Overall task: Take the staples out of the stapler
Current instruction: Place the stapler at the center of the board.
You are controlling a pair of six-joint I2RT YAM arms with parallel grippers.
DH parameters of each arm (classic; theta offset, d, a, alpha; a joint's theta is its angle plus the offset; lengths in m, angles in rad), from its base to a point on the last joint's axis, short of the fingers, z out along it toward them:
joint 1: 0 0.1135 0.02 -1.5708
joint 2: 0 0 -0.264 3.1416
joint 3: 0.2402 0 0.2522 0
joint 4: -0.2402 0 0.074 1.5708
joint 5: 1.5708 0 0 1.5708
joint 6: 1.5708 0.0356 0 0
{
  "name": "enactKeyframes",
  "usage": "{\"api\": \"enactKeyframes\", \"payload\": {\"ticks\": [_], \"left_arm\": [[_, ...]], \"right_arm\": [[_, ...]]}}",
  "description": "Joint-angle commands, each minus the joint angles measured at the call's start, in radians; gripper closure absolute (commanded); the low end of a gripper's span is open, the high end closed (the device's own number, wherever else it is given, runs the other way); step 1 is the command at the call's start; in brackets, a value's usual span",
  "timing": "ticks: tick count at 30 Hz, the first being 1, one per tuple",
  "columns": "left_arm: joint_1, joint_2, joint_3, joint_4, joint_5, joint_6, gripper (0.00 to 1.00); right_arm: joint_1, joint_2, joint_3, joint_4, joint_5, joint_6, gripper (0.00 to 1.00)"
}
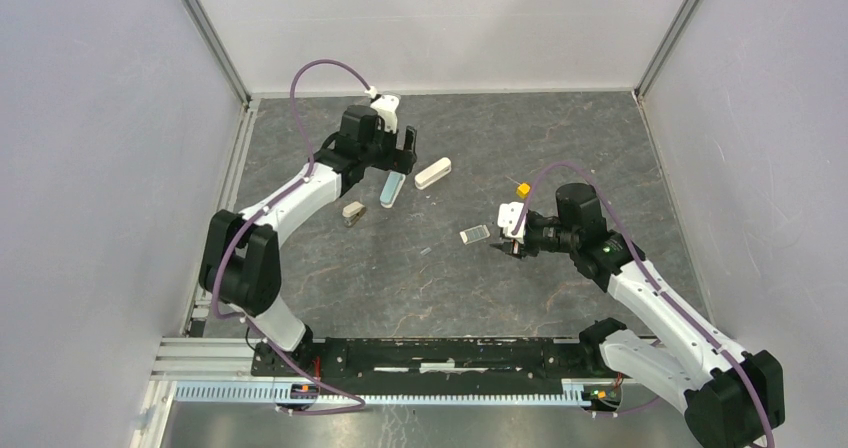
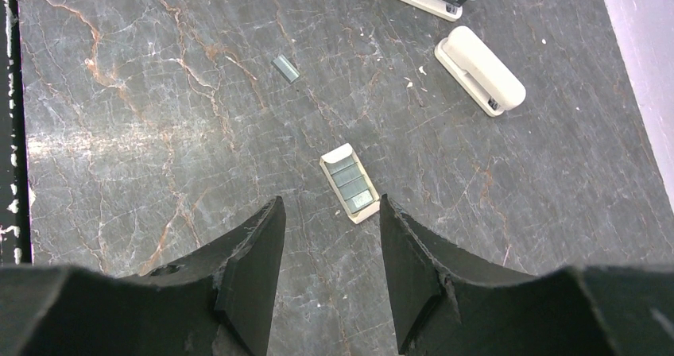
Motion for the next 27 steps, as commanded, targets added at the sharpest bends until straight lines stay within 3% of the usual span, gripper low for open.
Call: {"api": "enactKeyframes", "payload": {"ticks": [1,5,9,13,18,27], "left_arm": [[-0.006,0.092,0.087,-0.052,-0.093,-0.157,0.03],[-0.005,0.199,0.206,-0.181,-0.161,-0.15,0.17],[-0.005,0.277,0.284,-0.239,-0.196,-0.102,0.25],[-0.006,0.337,0.32,-0.264,-0.21,-0.047,0.3],[-0.006,0.388,0.358,-0.307,-0.115,0.018,0.35],[-0.006,0.446,0.389,-0.343,-0.135,0.036,0.41]], "right_arm": [[-0.005,0.009,-0.007,0.016,-0.03,-0.005,0.46],[-0.005,0.017,-0.007,0.014,-0.039,-0.006,0.46],[-0.005,0.021,-0.007,0.013,-0.041,-0.005,0.46],[-0.004,0.023,-0.008,0.014,-0.041,-0.005,0.46],[-0.005,0.024,-0.009,0.014,-0.041,-0.006,0.46],[-0.005,0.025,-0.009,0.014,-0.041,-0.007,0.45]]}}
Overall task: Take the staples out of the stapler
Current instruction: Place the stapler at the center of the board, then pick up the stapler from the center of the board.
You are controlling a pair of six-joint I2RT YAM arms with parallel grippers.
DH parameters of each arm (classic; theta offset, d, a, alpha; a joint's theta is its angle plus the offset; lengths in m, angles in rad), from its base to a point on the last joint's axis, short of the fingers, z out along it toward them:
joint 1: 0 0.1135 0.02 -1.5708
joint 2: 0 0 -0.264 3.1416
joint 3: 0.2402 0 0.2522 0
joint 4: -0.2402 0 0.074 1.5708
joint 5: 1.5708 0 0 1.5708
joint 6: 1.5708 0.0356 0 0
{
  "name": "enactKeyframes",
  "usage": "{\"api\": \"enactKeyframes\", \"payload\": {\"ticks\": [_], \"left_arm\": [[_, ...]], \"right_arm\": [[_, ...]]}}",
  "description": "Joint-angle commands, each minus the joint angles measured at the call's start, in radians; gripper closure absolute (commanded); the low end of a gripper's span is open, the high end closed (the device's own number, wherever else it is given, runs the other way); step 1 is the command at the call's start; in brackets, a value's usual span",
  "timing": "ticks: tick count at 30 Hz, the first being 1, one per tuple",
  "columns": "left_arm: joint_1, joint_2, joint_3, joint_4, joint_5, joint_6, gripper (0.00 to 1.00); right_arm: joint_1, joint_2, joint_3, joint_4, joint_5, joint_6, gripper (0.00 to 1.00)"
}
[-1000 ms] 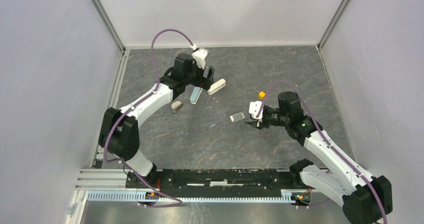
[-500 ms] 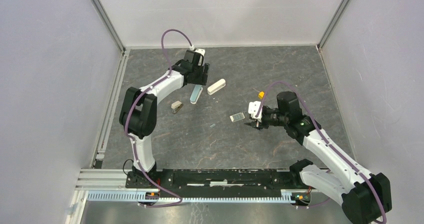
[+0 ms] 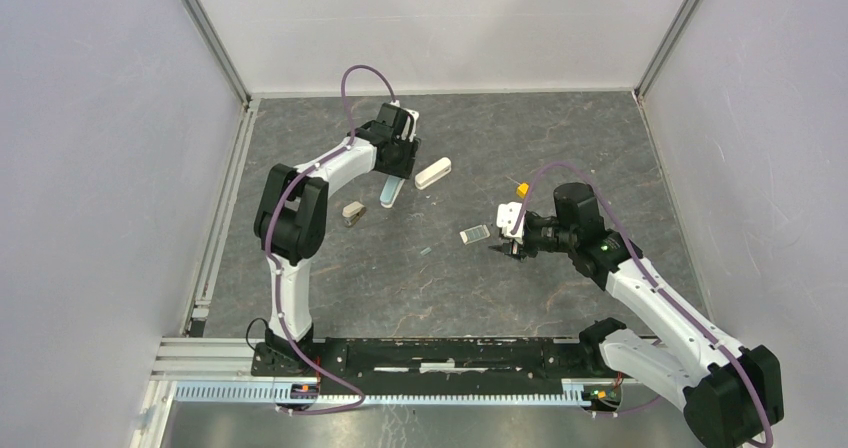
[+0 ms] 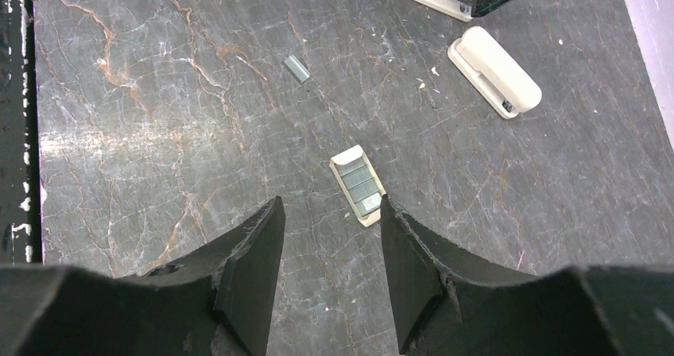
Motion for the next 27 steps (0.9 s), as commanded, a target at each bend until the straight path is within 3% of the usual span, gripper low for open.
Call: {"api": "enactKeyframes", "payload": {"ticks": [1,8,14,19,27], "left_arm": [[-0.002,0.018,0.046,-0.022,0.008,0.045,0.42],[-0.002,0.01,0.051,-0.031,-0.001,0.031,0.57],[-0.006,-0.029,0.052,-0.052,-0.01,0.029,0.97],[-0.02,-0.186,-0.054,-0.032,0.001,-0.007,0.98],[-0.023,-0.578,-0.457,0.144,0.186,-0.116,0.98]], "right_arm": [[-0.005,0.005,-0.007,0.015,-0.02,-0.007,0.45],[-0.005,0.004,-0.008,0.014,-0.021,-0.007,0.45],[-0.005,0.005,-0.01,0.016,-0.022,-0.007,0.45],[-0.005,0.012,-0.014,0.019,-0.047,-0.004,0.45],[-0.004,0.022,-0.053,0.046,-0.252,-0.014,0.45]]}}
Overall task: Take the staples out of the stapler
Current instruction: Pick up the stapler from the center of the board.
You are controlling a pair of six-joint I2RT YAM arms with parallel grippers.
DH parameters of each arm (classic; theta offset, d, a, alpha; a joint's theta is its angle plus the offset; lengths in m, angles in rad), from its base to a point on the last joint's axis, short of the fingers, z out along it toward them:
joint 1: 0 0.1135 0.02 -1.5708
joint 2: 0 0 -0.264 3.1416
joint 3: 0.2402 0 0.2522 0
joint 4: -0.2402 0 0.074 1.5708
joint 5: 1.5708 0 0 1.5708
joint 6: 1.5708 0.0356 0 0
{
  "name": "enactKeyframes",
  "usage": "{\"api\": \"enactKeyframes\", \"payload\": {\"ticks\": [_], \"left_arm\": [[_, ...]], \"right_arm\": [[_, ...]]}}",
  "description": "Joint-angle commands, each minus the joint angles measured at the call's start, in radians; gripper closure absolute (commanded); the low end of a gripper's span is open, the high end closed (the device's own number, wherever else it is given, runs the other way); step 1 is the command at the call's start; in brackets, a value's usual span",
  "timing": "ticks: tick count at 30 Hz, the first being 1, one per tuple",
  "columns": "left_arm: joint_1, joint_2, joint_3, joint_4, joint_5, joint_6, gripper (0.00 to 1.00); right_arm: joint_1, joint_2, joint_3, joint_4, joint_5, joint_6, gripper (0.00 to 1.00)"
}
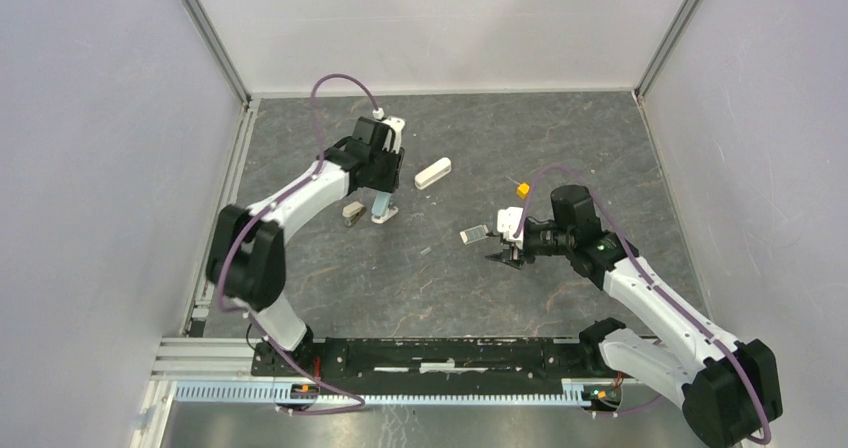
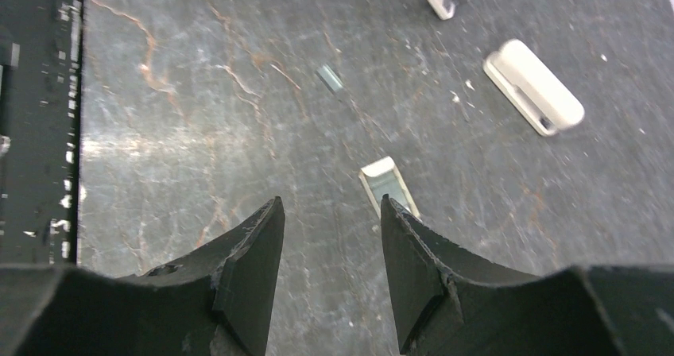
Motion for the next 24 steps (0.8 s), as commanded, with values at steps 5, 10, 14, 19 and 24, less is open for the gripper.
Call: {"api": "enactKeyframes", "payload": {"ticks": [5,10,14,19,24], "left_arm": [[-0.005,-0.465,-0.398,0.268,0.244,-0.243,0.98],[-0.006,-0.697,-0.616,0.357,0.263,-0.438,0.98],[-0.005,-0.853,-0.726,0.355,0.263,-0.585,0.98],[-0.005,-1.005,-0.829,0.279,0.077,-1.011,0.98],[-0.005,-0.989,-0.831,0.215,0.08,-1.306,0.98]], "right_arm": [[0.034,-0.011,-0.115,0.124,-0.271,-0.131,0.32],[0.143,0.037,-0.112,0.192,-0.172,-0.19,0.23],[0.264,0.104,-0.095,0.285,-0.038,-0.147,0.23],[0.405,0.14,-0.101,0.462,0.163,-0.136,0.23],[0.472,0.166,-0.114,0.634,0.31,-0.15,0.23]]}}
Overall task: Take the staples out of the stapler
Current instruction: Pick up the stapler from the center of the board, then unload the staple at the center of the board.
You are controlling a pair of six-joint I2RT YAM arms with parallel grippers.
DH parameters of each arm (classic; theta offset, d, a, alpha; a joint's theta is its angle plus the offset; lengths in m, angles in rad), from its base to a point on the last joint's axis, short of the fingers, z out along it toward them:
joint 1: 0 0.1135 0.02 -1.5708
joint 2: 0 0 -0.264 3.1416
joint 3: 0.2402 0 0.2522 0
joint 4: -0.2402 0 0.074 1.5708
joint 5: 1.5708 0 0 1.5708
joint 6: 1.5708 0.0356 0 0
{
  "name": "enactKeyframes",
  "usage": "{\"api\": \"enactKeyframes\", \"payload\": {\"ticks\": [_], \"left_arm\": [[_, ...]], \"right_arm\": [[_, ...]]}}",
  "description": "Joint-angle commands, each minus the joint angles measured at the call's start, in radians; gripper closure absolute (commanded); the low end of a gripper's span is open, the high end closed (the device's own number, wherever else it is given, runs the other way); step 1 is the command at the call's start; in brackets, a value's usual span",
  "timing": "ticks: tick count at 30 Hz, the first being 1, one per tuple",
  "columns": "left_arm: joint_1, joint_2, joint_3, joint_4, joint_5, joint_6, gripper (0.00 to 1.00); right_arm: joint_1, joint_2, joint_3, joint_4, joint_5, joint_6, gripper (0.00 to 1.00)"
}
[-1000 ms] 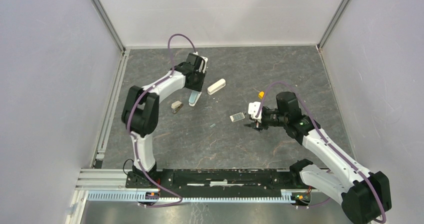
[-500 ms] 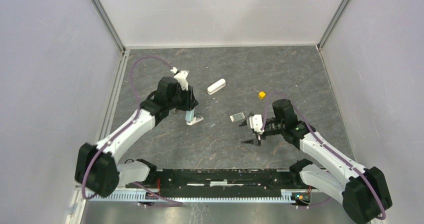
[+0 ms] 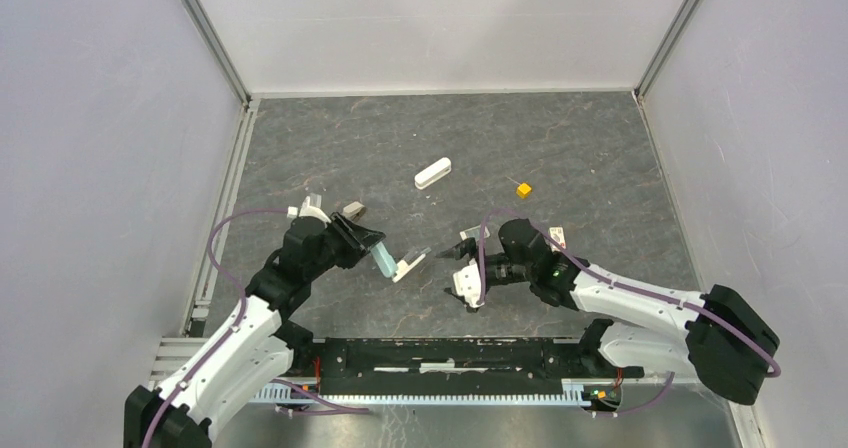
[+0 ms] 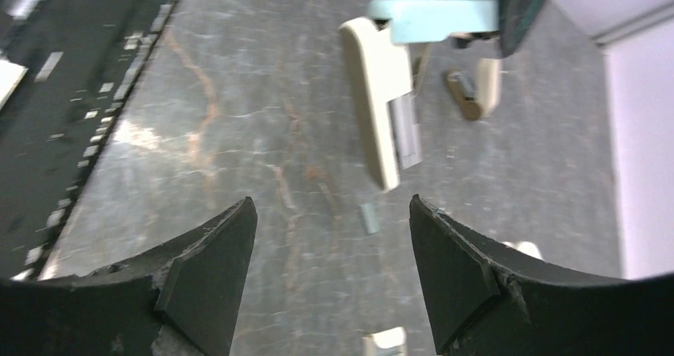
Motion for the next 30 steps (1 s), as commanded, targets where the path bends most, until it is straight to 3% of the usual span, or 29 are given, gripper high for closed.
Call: {"api": "enactKeyframes", "payload": {"ticks": [1,10,14,16,20,23,30], "left_arm": [[-0.001,0.028,0.023,-0.032,-0.031,-0.381,0.98],[-0.001,0.075,0.17,-0.183,-0.081,-0.482,0.98],[-0.004,0.073,0.185,-0.192,-0.076,-0.5,0.98],[-0.008,0.065,0.19,-0.199,-0.081,-0.504,0.98],[-0.014,0.053,0.19,-0.202,-0.08,-0.511,0.98],[-0.019,0.051,0.189,-0.202,-0.078,-0.51,0.98],[-0.021,0.027,0.188,-0.203,-0.078,-0.512,0.98]], "right_arm": [[0.061,0.025,0.01,0.241,0.208,-0.003,0.23],[0.231,0.066,-0.24,0.768,0.524,0.044,0.22],[0.291,0.127,-0.389,1.208,0.673,0.004,0.12],[0.319,0.175,-0.388,1.319,0.769,-0.015,0.12],[0.358,0.258,-0.354,1.428,0.884,-0.061,0.12],[0.364,0.313,-0.343,1.486,0.861,-0.095,0.11],[0.366,0.376,-0.274,1.447,0.759,-0.042,0.12]]}}
